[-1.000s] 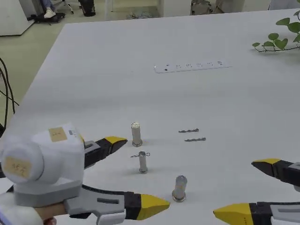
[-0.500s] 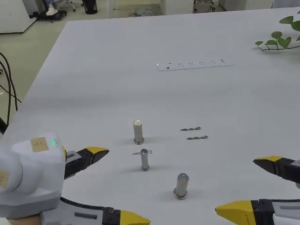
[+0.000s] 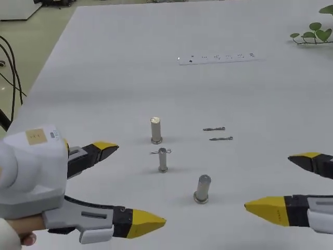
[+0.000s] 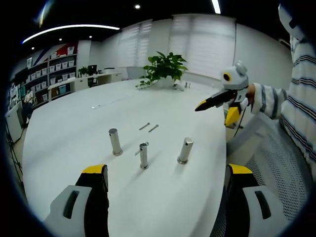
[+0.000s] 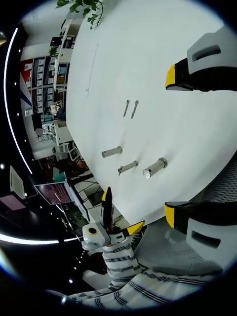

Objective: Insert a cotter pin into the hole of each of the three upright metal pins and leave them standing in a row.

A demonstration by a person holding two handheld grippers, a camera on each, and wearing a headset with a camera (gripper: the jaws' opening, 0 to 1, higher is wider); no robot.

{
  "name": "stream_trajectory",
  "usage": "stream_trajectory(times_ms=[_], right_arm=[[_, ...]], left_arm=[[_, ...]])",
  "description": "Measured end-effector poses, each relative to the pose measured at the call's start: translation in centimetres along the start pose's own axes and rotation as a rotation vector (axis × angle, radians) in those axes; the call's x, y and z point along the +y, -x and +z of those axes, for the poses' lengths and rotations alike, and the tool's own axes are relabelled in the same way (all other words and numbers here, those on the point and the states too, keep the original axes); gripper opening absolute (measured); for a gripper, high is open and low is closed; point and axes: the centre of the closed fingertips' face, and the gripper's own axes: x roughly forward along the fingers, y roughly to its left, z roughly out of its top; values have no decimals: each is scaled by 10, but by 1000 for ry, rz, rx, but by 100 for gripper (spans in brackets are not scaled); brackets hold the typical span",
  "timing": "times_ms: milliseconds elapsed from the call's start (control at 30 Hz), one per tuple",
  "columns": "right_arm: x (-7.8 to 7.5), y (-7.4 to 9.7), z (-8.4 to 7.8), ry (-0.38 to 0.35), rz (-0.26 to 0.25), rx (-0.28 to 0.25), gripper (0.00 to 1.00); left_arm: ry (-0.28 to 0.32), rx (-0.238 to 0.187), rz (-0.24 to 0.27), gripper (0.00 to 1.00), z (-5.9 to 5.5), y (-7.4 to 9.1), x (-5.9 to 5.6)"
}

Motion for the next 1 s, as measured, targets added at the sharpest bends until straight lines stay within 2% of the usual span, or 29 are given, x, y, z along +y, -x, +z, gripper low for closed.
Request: stream_trajectory(times_ms=[233, 533, 633, 800, 867, 900, 967, 1000], right_arm=[[-15, -3, 21, 102, 5, 30, 88], [-35, -11, 55, 249, 19, 67, 82], [-42, -16, 60, 315, 34, 112, 76], [-47, -27, 61, 415, 62, 200, 72], [-50, -31, 62, 432, 56, 225, 71], [-50, -34, 60, 447, 75, 257, 68], [-49, -38, 58, 422, 95, 303, 63], [-48, -42, 59, 431, 101, 301, 62]], left_arm=[[20, 6, 11, 99, -8, 3, -1], [43, 6, 30, 99, -15, 10, -5], [36, 1, 55, 99, -16, 13, -3], [45, 7, 63, 99, -20, 17, -5], [48, 10, 63, 99, -21, 18, -6], [50, 8, 67, 99, -21, 19, -6], [54, 2, 72, 99, -20, 20, -6], [57, -1, 74, 99, -20, 21, -6]])
